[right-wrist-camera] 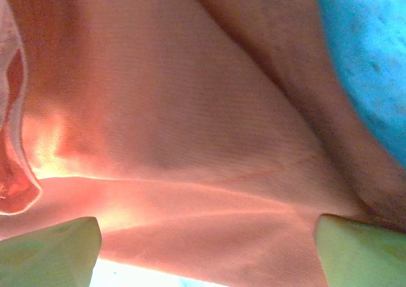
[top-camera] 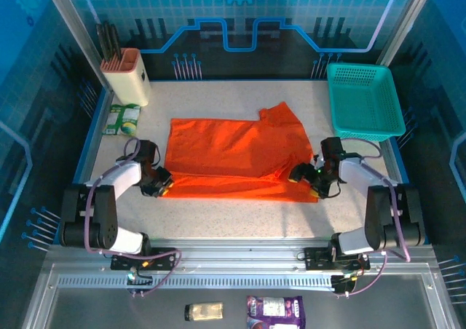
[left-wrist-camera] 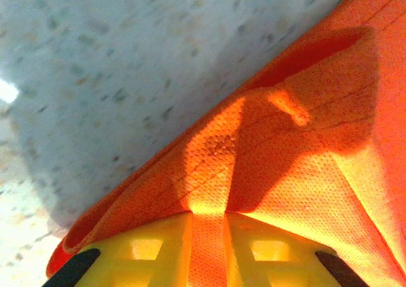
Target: Fold the inside-out t-shirt
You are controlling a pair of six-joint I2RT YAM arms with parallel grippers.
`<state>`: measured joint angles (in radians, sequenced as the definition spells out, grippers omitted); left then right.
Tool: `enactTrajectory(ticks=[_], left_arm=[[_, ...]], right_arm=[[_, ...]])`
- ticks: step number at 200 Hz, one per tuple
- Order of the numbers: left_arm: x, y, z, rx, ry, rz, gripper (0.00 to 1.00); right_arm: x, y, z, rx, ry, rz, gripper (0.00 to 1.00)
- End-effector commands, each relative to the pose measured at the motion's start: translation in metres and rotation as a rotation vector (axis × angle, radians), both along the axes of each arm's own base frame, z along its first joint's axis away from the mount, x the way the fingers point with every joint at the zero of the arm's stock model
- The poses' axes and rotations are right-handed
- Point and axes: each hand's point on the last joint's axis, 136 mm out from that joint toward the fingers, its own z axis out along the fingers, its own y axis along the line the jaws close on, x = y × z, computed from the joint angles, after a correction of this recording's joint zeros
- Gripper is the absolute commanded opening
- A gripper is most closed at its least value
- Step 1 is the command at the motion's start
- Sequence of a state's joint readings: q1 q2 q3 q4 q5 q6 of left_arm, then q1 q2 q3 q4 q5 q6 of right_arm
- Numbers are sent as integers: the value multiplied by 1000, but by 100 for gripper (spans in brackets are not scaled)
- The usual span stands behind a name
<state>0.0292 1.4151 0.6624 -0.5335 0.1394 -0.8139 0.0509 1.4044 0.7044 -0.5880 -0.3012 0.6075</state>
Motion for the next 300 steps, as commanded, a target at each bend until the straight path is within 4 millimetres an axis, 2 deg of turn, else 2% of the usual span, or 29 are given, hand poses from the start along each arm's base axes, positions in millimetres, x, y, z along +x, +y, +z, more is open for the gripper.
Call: enactTrajectory(ticks=[1, 32, 52, 86, 111, 139, 146, 150, 166, 196, 232, 265, 300], left_arm=[[-26, -2, 0, -18, 71, 22, 22], [-2, -3, 23, -17, -52, -7, 24], [12, -6, 39, -32, -111, -31, 24], [24, -12, 56, -29, -164, -87, 25], [29, -20, 62, -48, -193, -117, 25], [32, -29, 68, -37, -206, -169, 25], [33, -30, 70, -36, -211, -178, 25], [33, -31, 71, -35, -214, -183, 24], [34, -33, 72, -34, -220, -192, 25], [37, -40, 72, -53, -227, -204, 25], [40, -49, 70, -69, -231, -237, 25], [47, -57, 64, -85, -227, -265, 25], [54, -56, 52, -72, -203, -285, 25]], right_arm=[[-18, -6, 9, -22, 37, -40, 87], [1, 31, 46, 66, -116, 23, 89], [11, 61, 58, 135, -161, 76, 92], [23, 105, 48, 214, -133, 146, 92], [42, 131, 45, 287, -153, 162, 92], [72, 157, 60, 405, -222, 173, 91], [75, 159, 57, 410, -223, 173, 91], [85, 162, 67, 420, -256, 179, 91], [99, 165, 66, 421, -271, 180, 90], [110, 162, 61, 421, -260, 180, 87], [93, 150, 64, 354, -244, 203, 88], [73, 154, 62, 397, -216, 220, 88], [76, 159, 54, 423, -217, 212, 88]])
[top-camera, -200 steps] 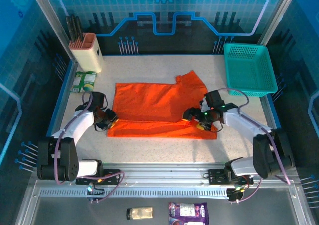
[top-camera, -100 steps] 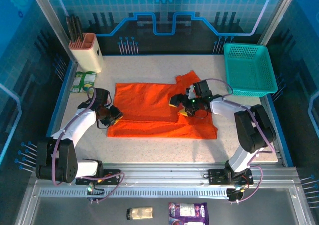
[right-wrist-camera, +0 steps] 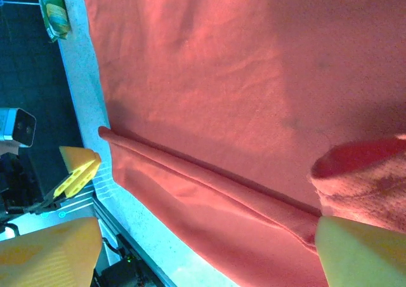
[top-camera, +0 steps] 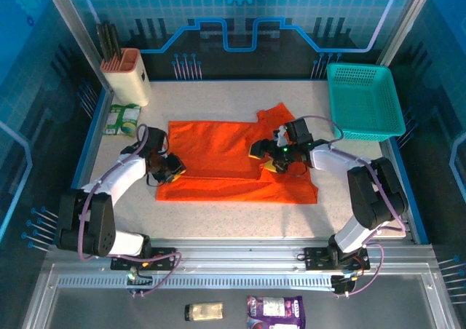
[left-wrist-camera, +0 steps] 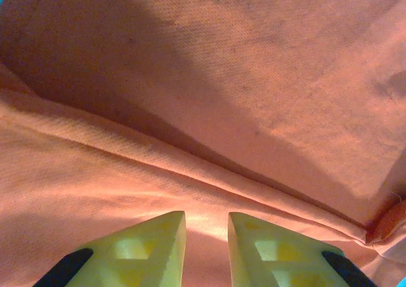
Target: Fold the inside-out t-shirt
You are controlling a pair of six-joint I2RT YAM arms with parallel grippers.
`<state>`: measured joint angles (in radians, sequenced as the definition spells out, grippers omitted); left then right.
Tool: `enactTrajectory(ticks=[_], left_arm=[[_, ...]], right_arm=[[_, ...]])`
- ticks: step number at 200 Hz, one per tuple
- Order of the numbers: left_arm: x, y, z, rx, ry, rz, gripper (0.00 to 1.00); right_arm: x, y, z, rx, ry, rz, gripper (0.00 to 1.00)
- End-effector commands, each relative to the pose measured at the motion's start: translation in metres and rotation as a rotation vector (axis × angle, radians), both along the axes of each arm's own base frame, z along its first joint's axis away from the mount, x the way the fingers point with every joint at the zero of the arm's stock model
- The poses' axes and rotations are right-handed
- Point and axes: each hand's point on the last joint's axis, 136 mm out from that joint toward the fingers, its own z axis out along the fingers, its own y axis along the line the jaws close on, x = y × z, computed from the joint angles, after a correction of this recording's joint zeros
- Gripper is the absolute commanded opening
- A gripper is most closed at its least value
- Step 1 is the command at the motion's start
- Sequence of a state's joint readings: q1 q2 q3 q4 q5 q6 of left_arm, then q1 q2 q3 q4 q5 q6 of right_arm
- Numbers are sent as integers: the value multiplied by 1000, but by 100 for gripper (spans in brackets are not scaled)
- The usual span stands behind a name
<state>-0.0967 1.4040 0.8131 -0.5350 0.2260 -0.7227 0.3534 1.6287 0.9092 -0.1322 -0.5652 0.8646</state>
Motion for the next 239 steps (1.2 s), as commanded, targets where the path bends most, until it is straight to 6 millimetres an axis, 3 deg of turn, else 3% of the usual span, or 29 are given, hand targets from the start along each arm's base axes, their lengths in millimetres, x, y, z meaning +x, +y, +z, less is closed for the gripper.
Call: enactTrajectory(ticks=[1, 36, 70, 85, 110, 132, 148, 174, 239], left_arm=[[12, -6, 1, -3, -19, -51, 25], [14, 5, -17, 70, 34, -49, 24], [15, 10, -32, 107, 85, -47, 24], [17, 10, -35, 106, 89, -48, 24], [23, 11, -27, 120, 55, -61, 24], [28, 12, -17, 136, 23, -70, 24], [31, 12, -11, 134, 13, -76, 24], [35, 11, -13, 137, 16, -88, 24], [30, 18, -39, 175, 106, -89, 23]], right_arm=[[-2, 7, -5, 35, 14, 18, 88], [8, 19, -23, 95, 35, 38, 87], [7, -6, -54, -59, 103, -12, 87], [9, -7, -45, -44, 81, -6, 87], [16, -11, -11, 9, 2, -10, 87], [19, -32, 8, -12, -33, -41, 87], [18, -50, 8, -65, -39, -64, 86], [18, -77, -5, -124, -9, -100, 87], [34, -106, -45, -131, 63, -171, 86]])
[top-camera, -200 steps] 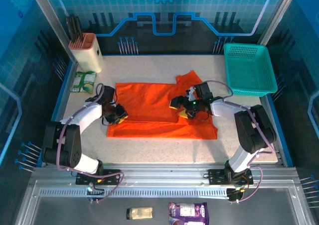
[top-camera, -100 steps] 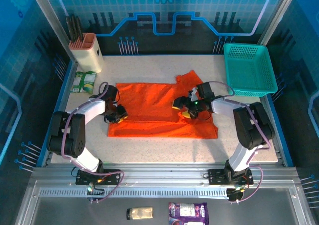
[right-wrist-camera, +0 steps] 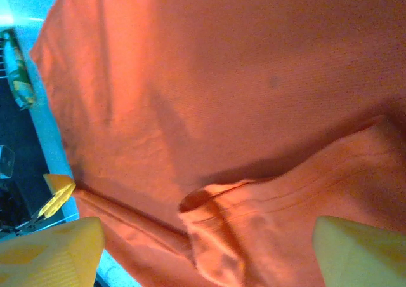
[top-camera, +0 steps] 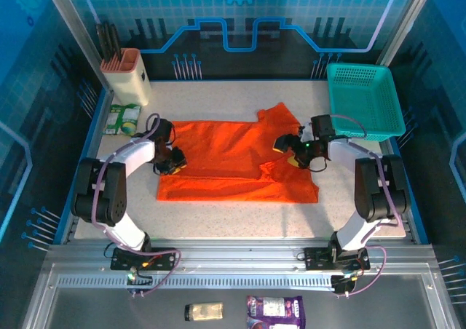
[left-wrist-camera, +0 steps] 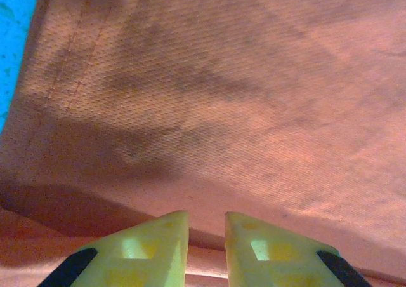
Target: Fold the inside-out t-shirt
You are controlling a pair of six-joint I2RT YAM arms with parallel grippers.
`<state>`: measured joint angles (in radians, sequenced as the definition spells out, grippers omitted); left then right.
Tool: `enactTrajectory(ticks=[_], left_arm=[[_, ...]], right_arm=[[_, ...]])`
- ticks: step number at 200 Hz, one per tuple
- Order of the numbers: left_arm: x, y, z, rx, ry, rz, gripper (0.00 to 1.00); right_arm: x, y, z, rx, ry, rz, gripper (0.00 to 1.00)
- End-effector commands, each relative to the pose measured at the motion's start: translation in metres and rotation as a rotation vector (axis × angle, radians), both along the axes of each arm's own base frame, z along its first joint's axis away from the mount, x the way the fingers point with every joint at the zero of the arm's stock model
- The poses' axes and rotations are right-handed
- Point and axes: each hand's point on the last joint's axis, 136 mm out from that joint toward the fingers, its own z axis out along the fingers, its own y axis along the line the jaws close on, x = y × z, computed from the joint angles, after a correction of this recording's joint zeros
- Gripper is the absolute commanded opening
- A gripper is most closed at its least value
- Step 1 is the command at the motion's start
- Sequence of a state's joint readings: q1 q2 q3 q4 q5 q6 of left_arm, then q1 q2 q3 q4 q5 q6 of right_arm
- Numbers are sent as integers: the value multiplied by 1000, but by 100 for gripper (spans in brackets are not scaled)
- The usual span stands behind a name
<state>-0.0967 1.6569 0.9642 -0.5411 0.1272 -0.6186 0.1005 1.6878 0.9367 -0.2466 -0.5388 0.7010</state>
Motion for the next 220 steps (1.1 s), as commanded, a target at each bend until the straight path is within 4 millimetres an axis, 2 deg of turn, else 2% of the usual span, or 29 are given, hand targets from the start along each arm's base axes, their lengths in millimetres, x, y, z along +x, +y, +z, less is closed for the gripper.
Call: enactTrajectory(ticks=[1, 26, 40, 47, 102, 151, 183, 220], left_arm=[[-5, 5, -7, 45, 40, -21, 23], [-18, 11, -14, 71, 86, -6, 22], [-28, 12, -17, 74, 109, 8, 22], [-33, 12, -18, 70, 114, 15, 22], [-69, 9, -25, 23, 136, 67, 22], [-84, 11, -17, 21, 130, 73, 22], [-87, 11, -13, 19, 126, 79, 22], [-98, 14, -18, 28, 160, 97, 22]], right_arm=[[-2, -14, -20, -33, 44, -19, 86], [-15, -37, -42, -104, 121, -78, 86], [-18, -42, -43, -111, 124, -90, 86], [-29, -44, -49, -114, 150, -92, 86], [-57, -43, -44, -109, 165, -79, 86], [-79, -39, -34, -114, 160, -60, 86], [-79, -37, -32, -108, 145, -45, 86], [-74, -33, -34, -85, 150, -32, 86]])
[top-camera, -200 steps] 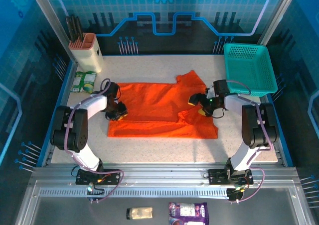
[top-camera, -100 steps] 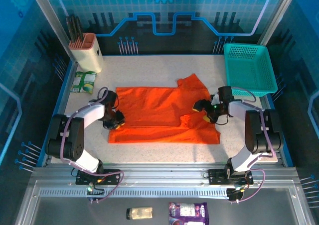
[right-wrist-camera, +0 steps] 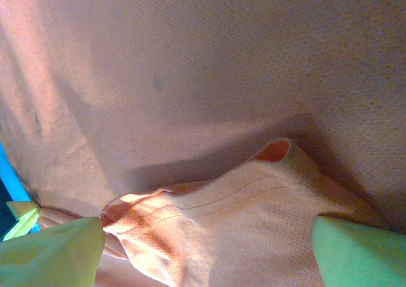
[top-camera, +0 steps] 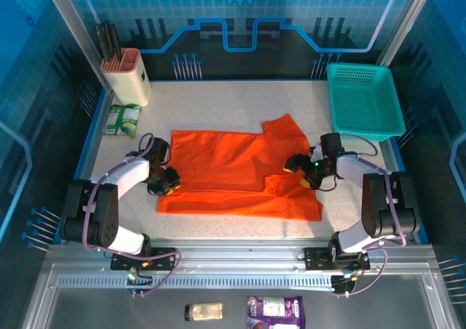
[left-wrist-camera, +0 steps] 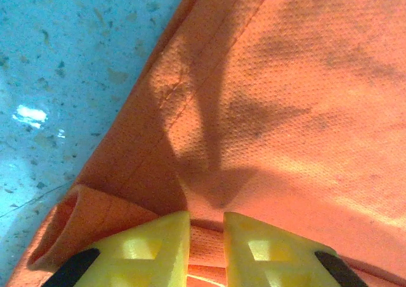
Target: Fold the inside-out t-shirt
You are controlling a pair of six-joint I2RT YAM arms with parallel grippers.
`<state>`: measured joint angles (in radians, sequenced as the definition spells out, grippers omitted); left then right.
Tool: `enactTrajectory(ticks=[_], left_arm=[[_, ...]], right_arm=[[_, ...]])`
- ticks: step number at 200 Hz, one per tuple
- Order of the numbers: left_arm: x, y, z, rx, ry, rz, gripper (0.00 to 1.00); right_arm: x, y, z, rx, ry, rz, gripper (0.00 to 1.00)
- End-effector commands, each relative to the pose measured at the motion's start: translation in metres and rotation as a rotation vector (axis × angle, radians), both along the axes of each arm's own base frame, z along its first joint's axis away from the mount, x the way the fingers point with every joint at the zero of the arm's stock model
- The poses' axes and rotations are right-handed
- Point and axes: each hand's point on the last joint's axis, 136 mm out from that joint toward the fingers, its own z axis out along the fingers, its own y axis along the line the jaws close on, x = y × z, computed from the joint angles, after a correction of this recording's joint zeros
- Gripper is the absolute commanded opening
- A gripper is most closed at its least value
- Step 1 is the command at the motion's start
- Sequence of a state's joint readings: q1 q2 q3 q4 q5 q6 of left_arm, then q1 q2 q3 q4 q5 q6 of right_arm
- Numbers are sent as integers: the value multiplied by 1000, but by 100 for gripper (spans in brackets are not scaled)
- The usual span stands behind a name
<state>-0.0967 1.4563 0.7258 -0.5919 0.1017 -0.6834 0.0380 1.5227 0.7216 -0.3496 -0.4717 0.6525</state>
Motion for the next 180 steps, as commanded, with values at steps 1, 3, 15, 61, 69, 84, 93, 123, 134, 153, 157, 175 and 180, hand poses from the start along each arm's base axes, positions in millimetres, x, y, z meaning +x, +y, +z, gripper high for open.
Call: enactTrajectory(ticks=[1, 3, 15, 61, 69, 84, 93, 123, 134, 153, 157, 175, 180], left_arm=[[-21, 2, -3, 5, 59, 31, 22], [-22, 2, -4, 6, 62, 34, 22], [-26, 5, -4, 20, 69, 45, 22], [-34, 21, 3, 74, 55, 121, 22], [-34, 23, 4, 74, 48, 133, 22], [-32, 26, 6, 70, 39, 146, 22], [-29, 27, 9, 64, 28, 144, 21], [-7, 24, 32, 51, -59, 89, 21], [7, 22, 43, 43, -110, 58, 23], [34, 17, 62, 33, -189, -17, 25], [40, 16, 66, 32, -203, -33, 26], [66, 16, 82, 55, -259, -101, 29], [73, 18, 85, 70, -272, -121, 31]], right_arm=[[-5, 3, -6, 4, 30, 19, 86], [-4, 3, -6, 5, 29, 21, 86], [-3, 7, -4, 18, 25, 29, 86], [0, 25, -3, 43, 23, 76, 86], [1, 27, -3, 44, 24, 79, 86], [0, 28, -2, 38, 25, 82, 86], [-1, 28, 0, 32, 24, 80, 86], [7, 25, 20, 10, -34, 87, 85], [13, 25, 32, -3, -74, 101, 85], [27, 20, 53, -54, -143, 132, 85], [30, 18, 56, -70, -156, 138, 84], [41, 8, 65, -156, -180, 161, 83], [44, 6, 69, -174, -190, 166, 83]])
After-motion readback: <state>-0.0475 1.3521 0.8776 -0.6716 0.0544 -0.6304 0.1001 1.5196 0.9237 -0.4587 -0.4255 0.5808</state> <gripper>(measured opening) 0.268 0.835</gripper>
